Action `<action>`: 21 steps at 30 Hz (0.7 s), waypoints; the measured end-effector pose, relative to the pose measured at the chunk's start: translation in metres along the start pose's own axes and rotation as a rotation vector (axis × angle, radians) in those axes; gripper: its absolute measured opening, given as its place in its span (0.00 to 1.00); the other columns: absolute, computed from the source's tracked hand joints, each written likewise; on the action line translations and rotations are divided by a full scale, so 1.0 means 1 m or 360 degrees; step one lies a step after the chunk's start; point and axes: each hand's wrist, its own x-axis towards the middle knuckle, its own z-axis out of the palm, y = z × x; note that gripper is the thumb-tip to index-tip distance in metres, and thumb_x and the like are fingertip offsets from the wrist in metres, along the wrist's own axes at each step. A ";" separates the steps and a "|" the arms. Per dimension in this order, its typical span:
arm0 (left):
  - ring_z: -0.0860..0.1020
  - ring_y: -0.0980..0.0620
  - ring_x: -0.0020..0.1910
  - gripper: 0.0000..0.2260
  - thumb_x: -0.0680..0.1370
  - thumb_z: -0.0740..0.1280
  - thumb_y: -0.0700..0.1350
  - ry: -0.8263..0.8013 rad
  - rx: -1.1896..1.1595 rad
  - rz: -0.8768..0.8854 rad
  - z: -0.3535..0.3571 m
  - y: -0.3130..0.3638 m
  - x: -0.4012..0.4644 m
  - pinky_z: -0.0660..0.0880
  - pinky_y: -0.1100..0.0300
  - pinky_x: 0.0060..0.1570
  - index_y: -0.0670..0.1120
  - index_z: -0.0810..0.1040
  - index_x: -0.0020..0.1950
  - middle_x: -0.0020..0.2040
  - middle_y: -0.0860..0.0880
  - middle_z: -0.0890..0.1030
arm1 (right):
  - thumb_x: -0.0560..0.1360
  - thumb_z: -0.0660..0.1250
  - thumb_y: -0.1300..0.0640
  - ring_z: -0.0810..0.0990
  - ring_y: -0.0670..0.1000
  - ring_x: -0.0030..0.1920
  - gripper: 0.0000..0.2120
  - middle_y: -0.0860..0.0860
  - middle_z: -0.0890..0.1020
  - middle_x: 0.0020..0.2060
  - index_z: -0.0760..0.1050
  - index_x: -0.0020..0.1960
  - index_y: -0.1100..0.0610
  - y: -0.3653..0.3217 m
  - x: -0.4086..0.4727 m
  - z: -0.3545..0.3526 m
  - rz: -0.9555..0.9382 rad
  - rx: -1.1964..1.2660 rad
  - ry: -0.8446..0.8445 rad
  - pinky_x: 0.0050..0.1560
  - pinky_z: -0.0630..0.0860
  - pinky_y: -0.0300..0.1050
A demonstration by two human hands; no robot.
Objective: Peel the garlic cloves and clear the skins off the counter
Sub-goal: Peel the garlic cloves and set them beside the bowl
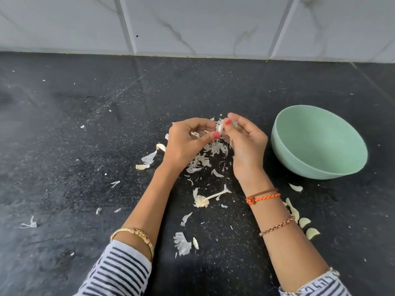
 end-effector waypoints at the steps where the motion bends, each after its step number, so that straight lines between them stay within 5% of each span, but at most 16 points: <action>1: 0.78 0.62 0.37 0.09 0.70 0.73 0.38 0.0009 -0.0026 -0.0002 0.001 0.001 0.000 0.75 0.68 0.38 0.52 0.80 0.43 0.37 0.58 0.81 | 0.71 0.69 0.70 0.82 0.43 0.36 0.09 0.47 0.83 0.32 0.79 0.44 0.57 0.000 0.000 0.000 -0.0016 -0.0020 0.0009 0.40 0.77 0.35; 7: 0.78 0.60 0.35 0.07 0.71 0.72 0.35 -0.0081 -0.0150 -0.0124 0.006 0.004 -0.002 0.76 0.67 0.40 0.47 0.80 0.42 0.36 0.55 0.82 | 0.71 0.69 0.69 0.81 0.42 0.36 0.08 0.49 0.83 0.36 0.79 0.45 0.57 0.002 0.000 -0.001 -0.0028 -0.0128 0.0038 0.38 0.76 0.34; 11: 0.76 0.61 0.35 0.08 0.73 0.70 0.36 0.0219 -0.0036 -0.0181 0.001 -0.003 0.003 0.73 0.69 0.40 0.49 0.81 0.43 0.37 0.54 0.80 | 0.74 0.64 0.69 0.80 0.41 0.50 0.13 0.49 0.82 0.49 0.79 0.56 0.60 -0.002 0.003 -0.008 -0.0449 -0.0780 -0.0049 0.53 0.76 0.34; 14: 0.74 0.65 0.33 0.07 0.74 0.69 0.35 0.0273 0.0156 -0.0177 0.000 -0.004 0.004 0.71 0.73 0.38 0.46 0.81 0.45 0.36 0.56 0.79 | 0.74 0.64 0.68 0.77 0.39 0.53 0.19 0.45 0.79 0.56 0.76 0.62 0.55 -0.012 0.005 -0.014 -0.0424 -0.1242 -0.0245 0.56 0.73 0.32; 21: 0.74 0.57 0.33 0.06 0.75 0.66 0.35 0.0157 0.0506 -0.0081 0.005 -0.002 -0.002 0.74 0.66 0.37 0.41 0.82 0.47 0.35 0.52 0.78 | 0.74 0.66 0.65 0.80 0.46 0.42 0.08 0.52 0.84 0.44 0.81 0.50 0.58 -0.028 -0.007 -0.026 -0.0454 -0.1959 -0.0242 0.51 0.76 0.38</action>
